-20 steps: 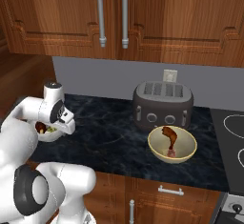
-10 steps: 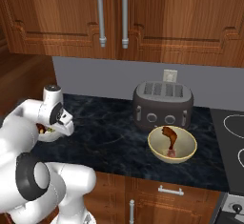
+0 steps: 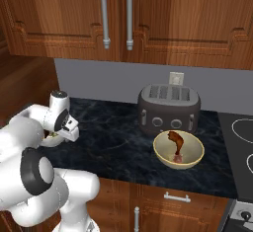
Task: Place the bowl containing the broccoli and steak in the microwave. Close the microwave door and press the start button to microwave the meal.
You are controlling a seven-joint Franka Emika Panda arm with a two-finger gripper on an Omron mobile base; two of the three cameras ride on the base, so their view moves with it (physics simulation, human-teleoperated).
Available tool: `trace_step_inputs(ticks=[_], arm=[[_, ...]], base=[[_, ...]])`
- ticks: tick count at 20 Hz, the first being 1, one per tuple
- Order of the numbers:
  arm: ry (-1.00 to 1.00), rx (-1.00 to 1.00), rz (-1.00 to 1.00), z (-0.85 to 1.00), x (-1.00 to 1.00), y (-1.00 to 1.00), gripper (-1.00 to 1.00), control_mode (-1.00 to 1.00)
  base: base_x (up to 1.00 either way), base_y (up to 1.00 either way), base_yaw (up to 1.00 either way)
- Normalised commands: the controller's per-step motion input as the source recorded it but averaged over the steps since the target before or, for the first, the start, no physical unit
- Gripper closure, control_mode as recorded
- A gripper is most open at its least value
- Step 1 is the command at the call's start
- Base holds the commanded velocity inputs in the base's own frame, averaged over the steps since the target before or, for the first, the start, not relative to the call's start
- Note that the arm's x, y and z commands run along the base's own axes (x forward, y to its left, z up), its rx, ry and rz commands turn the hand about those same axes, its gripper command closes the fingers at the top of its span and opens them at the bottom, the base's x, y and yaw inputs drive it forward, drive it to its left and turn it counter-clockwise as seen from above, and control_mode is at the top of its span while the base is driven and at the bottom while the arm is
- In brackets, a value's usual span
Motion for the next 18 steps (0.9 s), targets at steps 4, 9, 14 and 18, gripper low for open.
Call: trace_step_inputs(ticks=[4, 9, 14, 18], arm=[[-0.04, 0.03, -0.01, -0.02, 0.29, 0.00, -1.00, -1.00], [-0.07, 0.02, 0.00, -0.15, 0.18, 0.00, -1.00, -1.00], [-0.11, 0.00, 0.00, -0.41, 0.02, 0.05, 1.00, -1.00], [-0.10, 0.00, 0.00, -0.40, 0.00, 0.07, 1.00, -1.00]], base=[[0.00, 0.00, 0.00], [0.00, 0.00, 0.00], [0.00, 0.00, 0.00], [0.00, 0.00, 0.00]])
